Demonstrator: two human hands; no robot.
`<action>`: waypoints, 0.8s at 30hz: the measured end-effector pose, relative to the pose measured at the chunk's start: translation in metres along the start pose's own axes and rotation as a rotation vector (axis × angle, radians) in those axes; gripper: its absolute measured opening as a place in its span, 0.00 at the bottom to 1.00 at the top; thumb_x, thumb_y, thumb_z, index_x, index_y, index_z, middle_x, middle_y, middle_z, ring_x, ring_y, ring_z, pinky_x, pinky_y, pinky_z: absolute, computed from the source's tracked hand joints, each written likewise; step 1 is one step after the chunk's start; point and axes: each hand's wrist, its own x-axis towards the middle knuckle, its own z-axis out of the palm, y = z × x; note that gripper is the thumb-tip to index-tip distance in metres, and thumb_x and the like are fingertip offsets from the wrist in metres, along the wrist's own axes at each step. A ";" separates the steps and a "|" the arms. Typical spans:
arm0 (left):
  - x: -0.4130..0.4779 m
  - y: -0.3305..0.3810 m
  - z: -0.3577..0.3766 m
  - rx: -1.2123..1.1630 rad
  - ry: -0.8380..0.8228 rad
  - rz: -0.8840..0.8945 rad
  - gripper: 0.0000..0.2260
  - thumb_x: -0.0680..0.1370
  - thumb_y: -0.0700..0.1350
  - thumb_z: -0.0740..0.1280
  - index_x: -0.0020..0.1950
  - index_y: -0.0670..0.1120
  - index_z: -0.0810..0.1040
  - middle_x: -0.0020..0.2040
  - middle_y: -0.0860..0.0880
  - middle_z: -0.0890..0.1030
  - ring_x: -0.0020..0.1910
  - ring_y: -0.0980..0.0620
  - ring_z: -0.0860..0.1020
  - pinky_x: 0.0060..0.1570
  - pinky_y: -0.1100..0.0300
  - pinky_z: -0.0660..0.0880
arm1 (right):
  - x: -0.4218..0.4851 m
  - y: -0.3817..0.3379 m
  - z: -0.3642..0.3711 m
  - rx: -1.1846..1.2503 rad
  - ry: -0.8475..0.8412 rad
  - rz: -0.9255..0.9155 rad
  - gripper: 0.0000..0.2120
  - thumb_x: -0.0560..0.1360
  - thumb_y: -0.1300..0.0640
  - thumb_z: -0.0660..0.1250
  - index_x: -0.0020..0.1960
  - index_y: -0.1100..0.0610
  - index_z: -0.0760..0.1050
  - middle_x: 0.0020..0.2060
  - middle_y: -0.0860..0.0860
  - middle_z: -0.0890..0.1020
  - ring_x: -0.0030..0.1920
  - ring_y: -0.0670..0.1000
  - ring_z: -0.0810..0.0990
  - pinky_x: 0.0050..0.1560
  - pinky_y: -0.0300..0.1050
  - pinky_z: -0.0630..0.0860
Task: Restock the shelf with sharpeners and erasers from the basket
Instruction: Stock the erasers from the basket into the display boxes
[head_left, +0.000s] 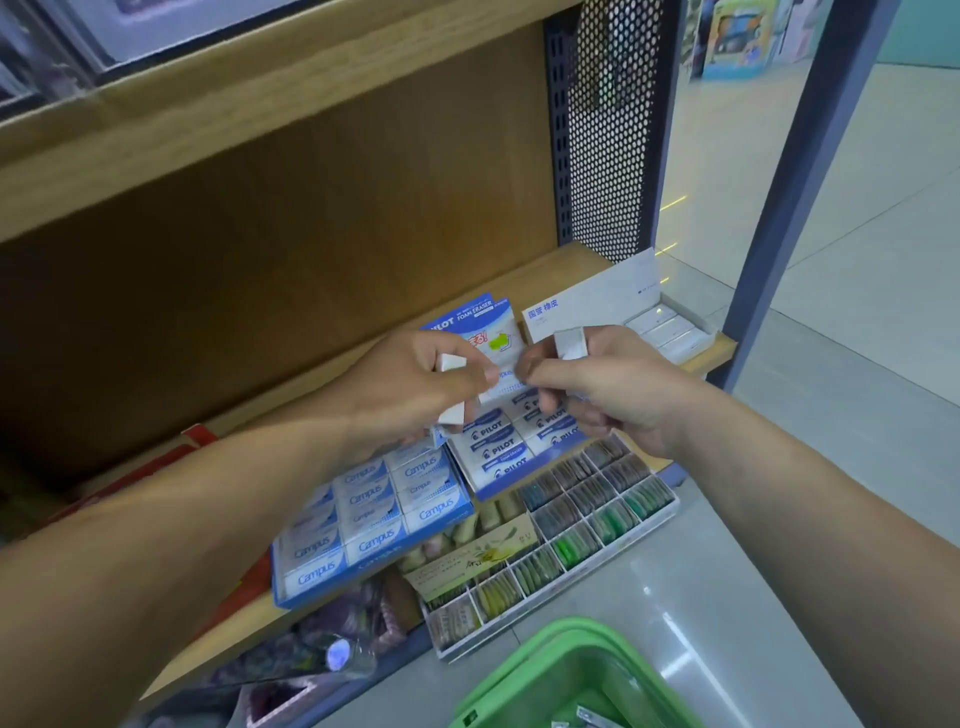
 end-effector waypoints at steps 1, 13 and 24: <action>-0.003 -0.001 -0.004 0.025 -0.023 -0.007 0.08 0.80 0.53 0.72 0.51 0.50 0.84 0.37 0.46 0.83 0.36 0.50 0.77 0.29 0.60 0.60 | 0.000 -0.001 0.005 -0.015 -0.012 0.003 0.06 0.76 0.59 0.72 0.50 0.62 0.81 0.32 0.58 0.79 0.22 0.49 0.61 0.25 0.38 0.59; -0.060 -0.070 -0.088 0.322 0.163 -0.126 0.06 0.80 0.49 0.71 0.47 0.48 0.83 0.35 0.47 0.84 0.23 0.61 0.74 0.23 0.67 0.67 | 0.015 0.002 0.094 -0.254 0.049 -0.009 0.05 0.74 0.56 0.76 0.43 0.58 0.83 0.29 0.52 0.81 0.18 0.46 0.65 0.24 0.38 0.62; -0.035 -0.088 -0.068 0.364 0.294 -0.038 0.07 0.78 0.46 0.69 0.41 0.51 0.84 0.41 0.53 0.84 0.39 0.53 0.81 0.42 0.60 0.77 | 0.017 0.014 0.079 -0.446 0.022 -0.189 0.08 0.70 0.71 0.76 0.43 0.61 0.80 0.33 0.43 0.83 0.37 0.37 0.82 0.40 0.31 0.77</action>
